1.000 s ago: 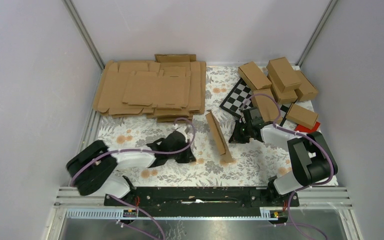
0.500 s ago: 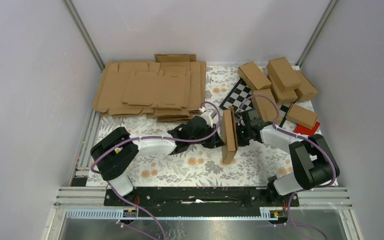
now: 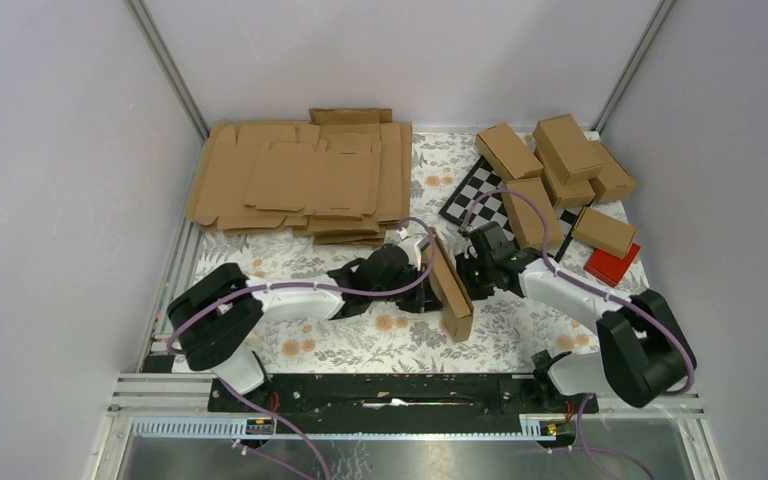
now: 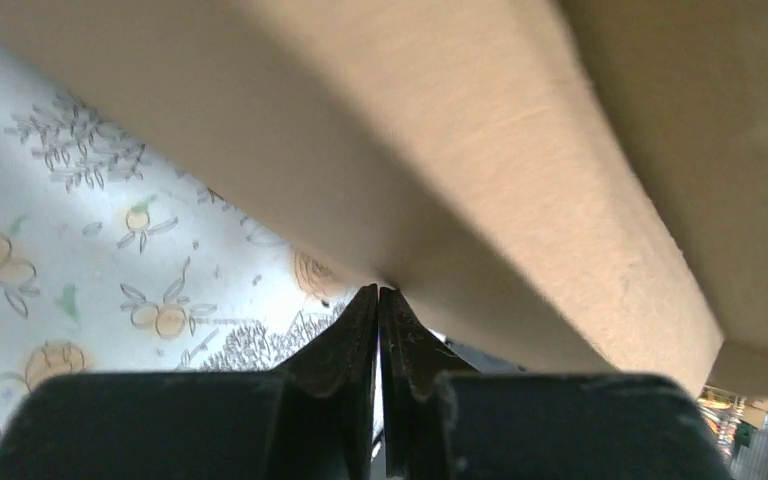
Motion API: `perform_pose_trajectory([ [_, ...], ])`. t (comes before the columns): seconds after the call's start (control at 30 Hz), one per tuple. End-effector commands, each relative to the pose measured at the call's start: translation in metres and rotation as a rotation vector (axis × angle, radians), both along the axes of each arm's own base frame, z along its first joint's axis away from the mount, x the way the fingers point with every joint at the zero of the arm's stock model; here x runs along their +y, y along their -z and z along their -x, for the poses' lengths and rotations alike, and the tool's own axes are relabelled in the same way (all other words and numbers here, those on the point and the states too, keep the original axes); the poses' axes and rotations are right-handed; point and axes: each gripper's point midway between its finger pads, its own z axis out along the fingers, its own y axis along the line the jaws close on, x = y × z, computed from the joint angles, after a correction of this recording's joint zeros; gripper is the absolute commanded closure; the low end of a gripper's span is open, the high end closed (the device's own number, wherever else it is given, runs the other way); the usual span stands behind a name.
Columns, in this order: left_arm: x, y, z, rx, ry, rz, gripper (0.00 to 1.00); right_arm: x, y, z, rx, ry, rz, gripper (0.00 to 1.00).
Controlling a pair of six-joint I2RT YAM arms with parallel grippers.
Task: Fold the paper box
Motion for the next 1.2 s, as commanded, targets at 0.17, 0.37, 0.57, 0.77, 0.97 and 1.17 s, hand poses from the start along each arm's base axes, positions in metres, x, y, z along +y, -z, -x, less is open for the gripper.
perform_pose_trajectory([
  [0.17, -0.002, -0.043, -0.002, -0.086, -0.017, 0.115, 0.89, 0.024, -0.052, 0.004, -0.098, -0.055, -0.169, 0.74],
  [0.37, -0.002, -0.04, -0.005, -0.099, -0.018, 0.083, 0.9, 0.011, -0.058, 0.004, -0.129, -0.033, -0.125, 0.63],
  [0.57, 0.002, -0.035, -0.007, -0.111, -0.018, 0.048, 0.9, 0.011, -0.041, 0.014, -0.051, -0.029, -0.117, 0.48],
  [0.77, 0.005, -0.027, -0.008, -0.117, -0.022, 0.016, 0.91, -0.014, -0.061, -0.015, -0.191, 0.12, -0.004, 0.42],
  [0.97, 0.005, -0.027, -0.01, -0.127, -0.02, 0.004, 0.91, -0.027, -0.098, -0.031, -0.33, 0.188, 0.011, 0.37],
  [1.17, 0.003, -0.024, -0.012, -0.125, -0.017, -0.006, 0.91, -0.001, -0.118, -0.016, -0.331, 0.047, -0.134, 0.32],
])
